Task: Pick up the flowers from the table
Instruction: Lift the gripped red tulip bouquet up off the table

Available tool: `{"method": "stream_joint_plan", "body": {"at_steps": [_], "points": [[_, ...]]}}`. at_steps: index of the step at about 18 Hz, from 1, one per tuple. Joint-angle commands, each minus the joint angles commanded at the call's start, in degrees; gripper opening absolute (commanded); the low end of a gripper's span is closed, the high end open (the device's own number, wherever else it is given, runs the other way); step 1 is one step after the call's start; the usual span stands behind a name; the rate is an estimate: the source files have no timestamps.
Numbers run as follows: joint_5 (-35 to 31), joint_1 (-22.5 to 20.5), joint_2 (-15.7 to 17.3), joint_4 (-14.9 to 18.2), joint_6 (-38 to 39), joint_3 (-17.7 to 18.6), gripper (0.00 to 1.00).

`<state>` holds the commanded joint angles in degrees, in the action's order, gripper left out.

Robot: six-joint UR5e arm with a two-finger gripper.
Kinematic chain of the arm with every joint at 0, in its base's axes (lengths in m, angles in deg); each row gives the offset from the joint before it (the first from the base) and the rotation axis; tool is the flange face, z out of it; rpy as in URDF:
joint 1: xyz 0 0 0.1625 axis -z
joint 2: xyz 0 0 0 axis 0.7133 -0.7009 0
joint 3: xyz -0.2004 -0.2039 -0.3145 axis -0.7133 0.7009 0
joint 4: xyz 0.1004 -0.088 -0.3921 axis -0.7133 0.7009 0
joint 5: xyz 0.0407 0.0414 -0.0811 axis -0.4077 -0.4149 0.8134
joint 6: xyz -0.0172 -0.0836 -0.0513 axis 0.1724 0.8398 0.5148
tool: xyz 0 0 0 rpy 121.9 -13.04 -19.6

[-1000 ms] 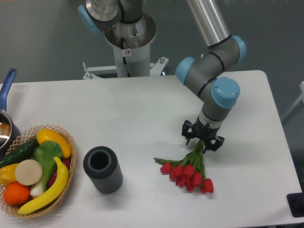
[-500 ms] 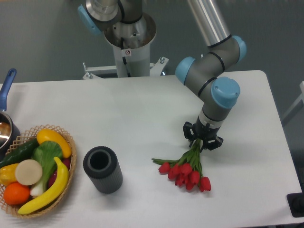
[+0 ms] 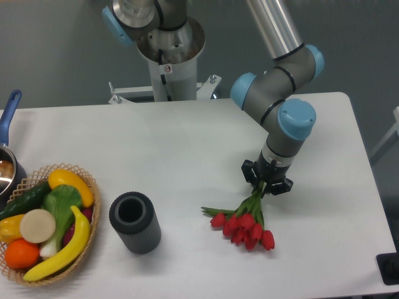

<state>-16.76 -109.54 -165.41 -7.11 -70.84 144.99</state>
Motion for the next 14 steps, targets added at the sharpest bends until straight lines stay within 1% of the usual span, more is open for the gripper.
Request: {"method": "stream_joint_plan", "body": {"at_steps": [1,6,8,10,14], "points": [[0.1,-0.2,0.3,0.0,-0.1,-0.1,0.28],[0.4,-0.4,4.3,0.0,0.0,-0.8,0.28],[0.8,-0.4,5.4,-0.1,0.0,-1.3,0.28],[3.3,-0.4,7.2,-0.1,0.1,-1.5,0.28],[11.3,-1.2,11.0,-0.1,2.9,-1.8,0.28]]}}
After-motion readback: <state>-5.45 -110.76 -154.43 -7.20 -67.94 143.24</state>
